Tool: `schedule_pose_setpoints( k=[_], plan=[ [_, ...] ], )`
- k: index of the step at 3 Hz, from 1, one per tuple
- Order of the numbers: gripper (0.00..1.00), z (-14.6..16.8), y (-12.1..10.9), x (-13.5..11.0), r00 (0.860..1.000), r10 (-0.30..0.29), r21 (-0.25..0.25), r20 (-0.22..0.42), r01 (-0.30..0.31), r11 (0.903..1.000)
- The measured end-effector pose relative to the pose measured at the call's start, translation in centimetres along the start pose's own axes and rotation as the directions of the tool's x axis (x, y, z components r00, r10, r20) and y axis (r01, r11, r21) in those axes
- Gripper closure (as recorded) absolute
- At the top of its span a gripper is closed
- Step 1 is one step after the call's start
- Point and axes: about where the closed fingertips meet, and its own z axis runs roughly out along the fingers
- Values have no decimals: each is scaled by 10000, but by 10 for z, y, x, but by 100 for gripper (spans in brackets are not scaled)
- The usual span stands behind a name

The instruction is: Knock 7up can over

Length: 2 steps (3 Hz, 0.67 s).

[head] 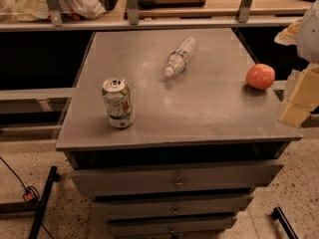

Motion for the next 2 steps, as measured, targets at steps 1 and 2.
schedule_pose_setpoints(
  k=[1, 2],
  plan=[
    [0, 0, 0, 0, 10000, 0, 2, 1, 0, 10000],
    [0, 11, -2, -16, 9955, -54, -146, 950, 68, 9999]
  ],
)
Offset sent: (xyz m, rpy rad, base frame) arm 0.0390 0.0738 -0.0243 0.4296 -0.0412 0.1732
